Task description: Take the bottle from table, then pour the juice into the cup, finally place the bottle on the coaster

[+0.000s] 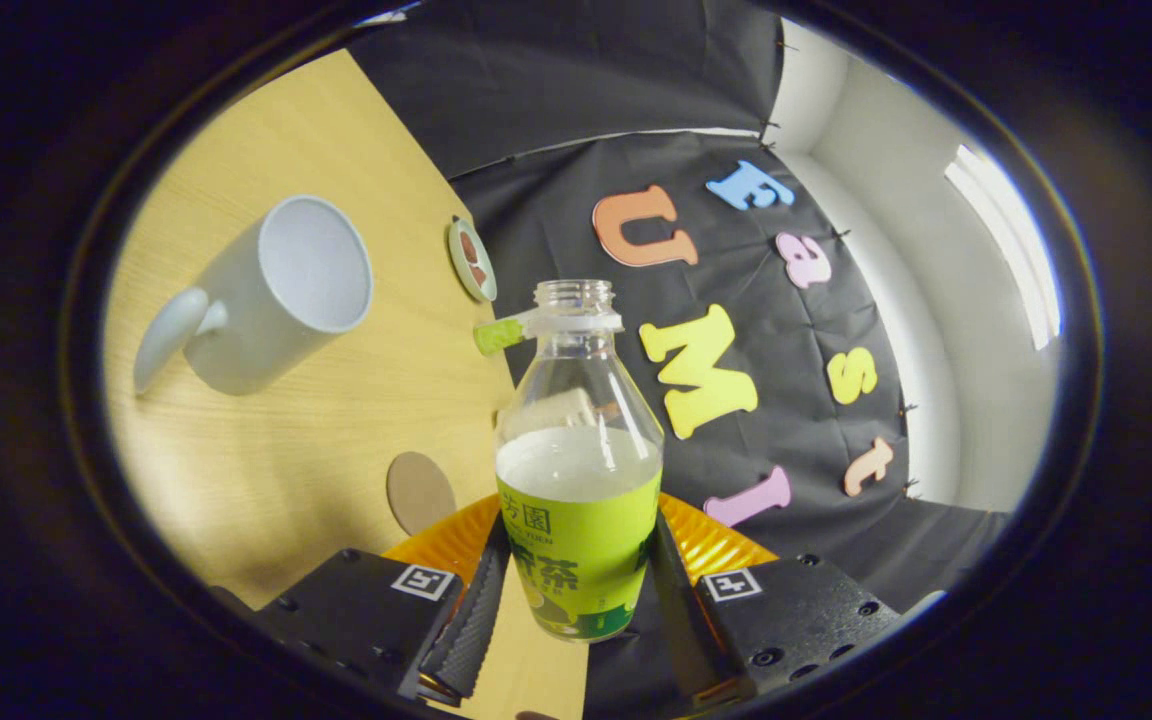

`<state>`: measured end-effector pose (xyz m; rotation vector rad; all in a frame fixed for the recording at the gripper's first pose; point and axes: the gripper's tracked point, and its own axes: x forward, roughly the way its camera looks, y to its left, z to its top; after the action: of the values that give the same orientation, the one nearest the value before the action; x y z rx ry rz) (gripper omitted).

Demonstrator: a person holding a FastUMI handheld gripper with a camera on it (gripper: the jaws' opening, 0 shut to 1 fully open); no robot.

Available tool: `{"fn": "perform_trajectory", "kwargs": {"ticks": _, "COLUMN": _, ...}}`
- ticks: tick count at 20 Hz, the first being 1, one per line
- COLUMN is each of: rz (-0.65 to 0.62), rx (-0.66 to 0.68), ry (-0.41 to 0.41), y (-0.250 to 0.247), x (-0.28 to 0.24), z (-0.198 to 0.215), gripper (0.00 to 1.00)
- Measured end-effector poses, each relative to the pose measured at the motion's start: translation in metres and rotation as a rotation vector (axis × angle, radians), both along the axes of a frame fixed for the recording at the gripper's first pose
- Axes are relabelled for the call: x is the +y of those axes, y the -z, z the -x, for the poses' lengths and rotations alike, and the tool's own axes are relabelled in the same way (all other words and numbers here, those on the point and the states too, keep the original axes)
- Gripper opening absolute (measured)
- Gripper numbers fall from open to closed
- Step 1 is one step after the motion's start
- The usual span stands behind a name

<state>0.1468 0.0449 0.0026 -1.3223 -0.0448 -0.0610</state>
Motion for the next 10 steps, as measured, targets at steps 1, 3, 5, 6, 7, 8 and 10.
{"fn": "perform_trajectory", "kwargs": {"ticks": 1, "rz": 0.027, "rx": -0.009, "ry": -0.004, "y": -0.003, "x": 0.002, "z": -0.003, "gripper": 0.76}}
{"fn": "perform_trajectory", "kwargs": {"ticks": 3, "rz": 0.069, "rx": -0.017, "ry": -0.013, "y": -0.007, "x": 0.007, "z": -0.006, "gripper": 0.76}}
{"fn": "perform_trajectory", "kwargs": {"ticks": 5, "rz": 0.123, "rx": -0.035, "ry": -0.022, "y": -0.012, "x": 0.013, "z": -0.006, "gripper": 0.76}}
{"fn": "perform_trajectory", "kwargs": {"ticks": 6, "rz": 0.15, "rx": -0.045, "ry": -0.027, "y": -0.014, "x": 0.015, "z": -0.006, "gripper": 0.76}}
{"fn": "perform_trajectory", "kwargs": {"ticks": 7, "rz": 0.177, "rx": -0.052, "ry": -0.032, "y": -0.014, "x": 0.017, "z": -0.006, "gripper": 0.76}}
{"fn": "perform_trajectory", "kwargs": {"ticks": 8, "rz": 0.201, "rx": -0.056, "ry": -0.037, "y": -0.014, "x": 0.019, "z": -0.006, "gripper": 0.76}}
{"fn": "perform_trajectory", "kwargs": {"ticks": 10, "rz": 0.244, "rx": -0.06, "ry": -0.043, "y": -0.019, "x": 0.022, "z": -0.006, "gripper": 0.76}}
